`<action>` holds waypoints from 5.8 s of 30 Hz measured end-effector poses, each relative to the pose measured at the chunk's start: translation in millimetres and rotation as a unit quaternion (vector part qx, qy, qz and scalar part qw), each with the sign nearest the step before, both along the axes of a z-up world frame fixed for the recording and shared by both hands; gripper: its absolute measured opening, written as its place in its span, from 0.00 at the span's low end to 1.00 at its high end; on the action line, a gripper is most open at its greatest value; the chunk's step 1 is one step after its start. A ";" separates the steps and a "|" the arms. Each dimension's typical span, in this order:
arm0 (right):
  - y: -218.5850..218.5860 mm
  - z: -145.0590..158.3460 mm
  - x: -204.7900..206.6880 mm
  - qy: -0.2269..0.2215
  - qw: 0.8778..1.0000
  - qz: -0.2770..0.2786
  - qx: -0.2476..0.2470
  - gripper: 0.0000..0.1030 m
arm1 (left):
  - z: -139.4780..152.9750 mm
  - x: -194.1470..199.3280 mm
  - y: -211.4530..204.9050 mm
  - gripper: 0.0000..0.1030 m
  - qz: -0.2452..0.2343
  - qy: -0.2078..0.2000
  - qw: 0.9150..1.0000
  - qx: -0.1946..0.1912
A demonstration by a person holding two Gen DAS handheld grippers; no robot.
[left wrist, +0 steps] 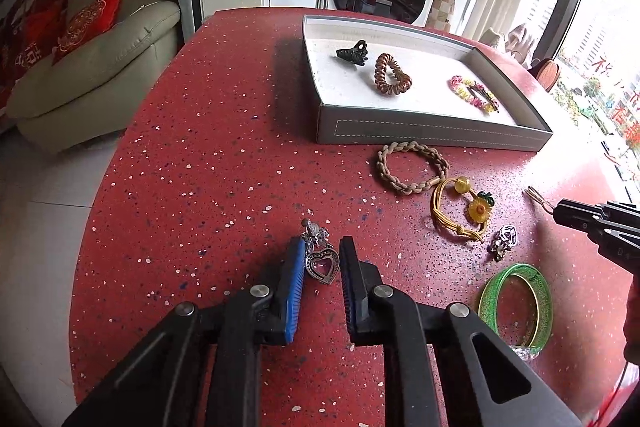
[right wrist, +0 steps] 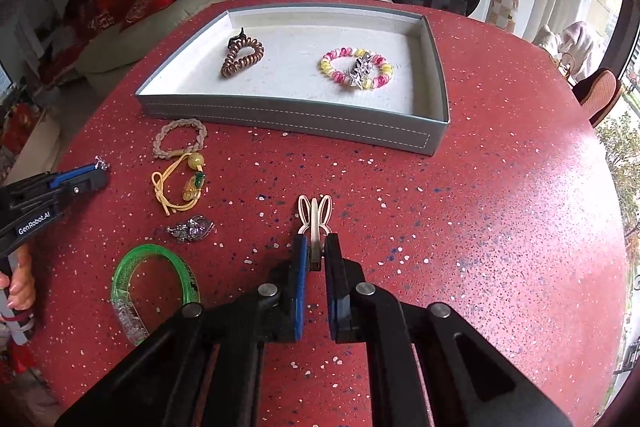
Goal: Organize jewelry
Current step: 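Grasp the silver heart pendant with left tool while right grasps bunny-ear clip, then carry the heart pendant into the tray while right tool carries the bunny clip, then open the left tool over the tray while the right tool releases the bunny clip, then move the left tool to the braided rope bracelet while right tool approaches the green bangle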
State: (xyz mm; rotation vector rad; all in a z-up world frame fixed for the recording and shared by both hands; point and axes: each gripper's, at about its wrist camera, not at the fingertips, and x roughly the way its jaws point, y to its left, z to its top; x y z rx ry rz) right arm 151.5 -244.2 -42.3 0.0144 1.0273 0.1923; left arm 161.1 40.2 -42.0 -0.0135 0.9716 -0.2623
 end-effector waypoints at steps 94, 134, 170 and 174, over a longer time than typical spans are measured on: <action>-62.3 29.6 141.3 -0.045 0.978 -0.140 0.148 0.36 | 24.4 185.5 -164.7 0.38 -0.038 -0.034 0.997 0.051; 1.7 59.9 -2.2 -0.082 0.985 -0.079 0.133 1.00 | 57.5 44.6 -55.6 1.00 0.022 -0.066 0.997 0.031; 59.9 -14.2 -34.2 0.021 0.999 -0.047 0.019 0.83 | -18.1 65.0 -46.9 1.00 0.079 0.033 0.995 0.055; 71.2 -16.4 -32.3 0.017 0.999 -0.028 -0.001 0.71 | -16.8 63.1 -52.6 0.95 0.073 0.024 0.995 0.062</action>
